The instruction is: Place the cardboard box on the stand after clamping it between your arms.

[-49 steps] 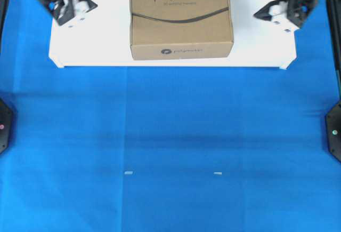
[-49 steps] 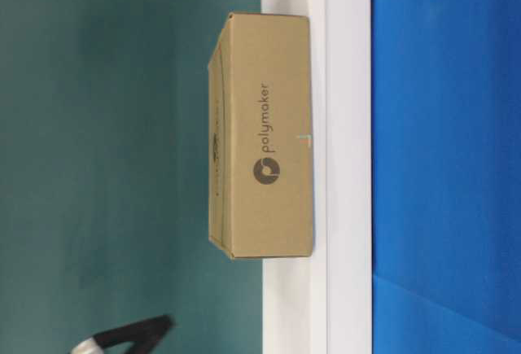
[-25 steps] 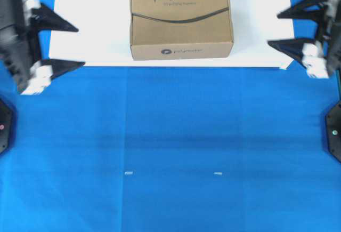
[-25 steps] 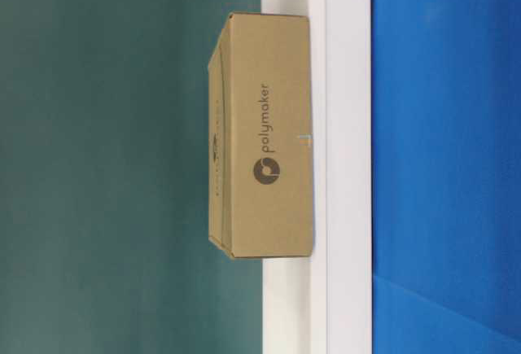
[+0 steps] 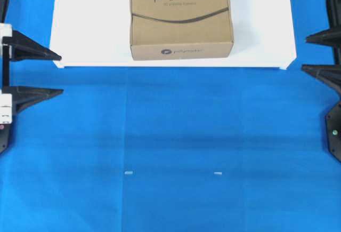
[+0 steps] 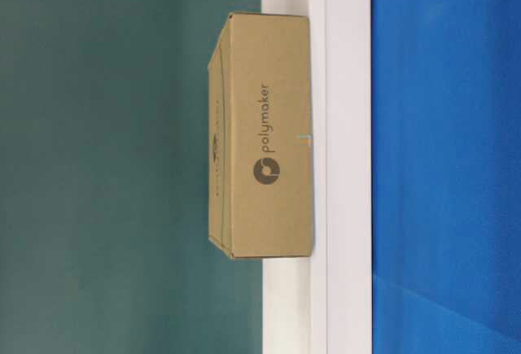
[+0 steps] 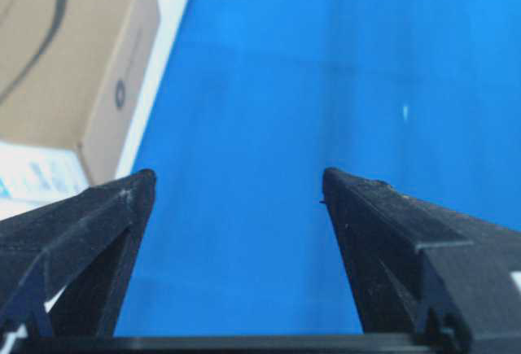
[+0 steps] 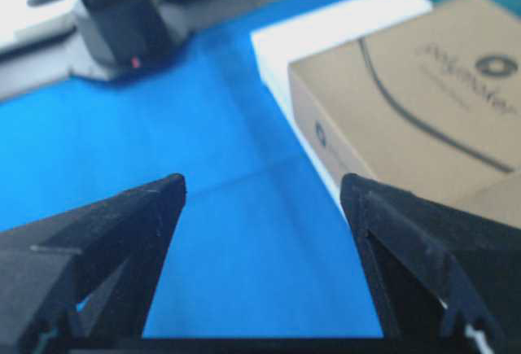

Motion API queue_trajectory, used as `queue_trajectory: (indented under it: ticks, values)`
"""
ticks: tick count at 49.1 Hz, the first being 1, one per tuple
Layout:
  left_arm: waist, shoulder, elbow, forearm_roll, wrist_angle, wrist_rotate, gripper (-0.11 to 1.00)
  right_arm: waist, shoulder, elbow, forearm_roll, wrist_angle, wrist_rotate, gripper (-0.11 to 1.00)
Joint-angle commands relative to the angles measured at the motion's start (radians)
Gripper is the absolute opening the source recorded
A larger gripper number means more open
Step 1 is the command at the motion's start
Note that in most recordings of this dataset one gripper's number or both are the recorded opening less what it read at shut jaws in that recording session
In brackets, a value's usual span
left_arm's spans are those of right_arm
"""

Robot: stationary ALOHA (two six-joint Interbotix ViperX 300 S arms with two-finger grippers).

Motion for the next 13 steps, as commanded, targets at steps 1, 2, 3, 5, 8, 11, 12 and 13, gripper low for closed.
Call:
queue_trajectory:
  ticks: [1, 2, 3, 5, 8, 11, 12, 13]
  values:
    - [0.0, -0.009, -0.006, -0.002, -0.02, 0.0, 0.81, 0.0, -0.006, 0.002, 0.002, -0.015, 0.011, 0.99]
    - [0.0, -0.012, -0.006, 0.0, -0.02, -0.005, 0.81, 0.0, -0.008, 0.006, 0.002, -0.015, 0.015, 0.99]
    - [0.0, -0.014, -0.005, -0.002, -0.02, -0.006, 0.81, 0.0, -0.008, 0.009, 0.002, -0.014, 0.018, 0.99]
    - [-0.002, -0.02, -0.003, -0.002, -0.021, -0.008, 0.81, 0.0, -0.009, 0.015, 0.002, -0.012, 0.02, 0.99]
    - [-0.002, -0.028, 0.002, -0.002, -0.02, -0.008, 0.81, 0.0, -0.011, 0.023, 0.002, -0.011, 0.021, 0.99]
    - [-0.002, -0.035, 0.006, 0.0, -0.02, -0.008, 0.81, 0.0, -0.012, 0.032, 0.002, -0.009, 0.021, 0.99]
    - [-0.002, -0.04, 0.008, -0.002, -0.02, -0.009, 0.81, 0.0, -0.014, 0.037, 0.002, -0.009, 0.021, 0.99]
    - [-0.002, -0.044, 0.009, -0.002, -0.02, -0.009, 0.81, 0.0, -0.015, 0.04, 0.002, -0.009, 0.021, 0.99]
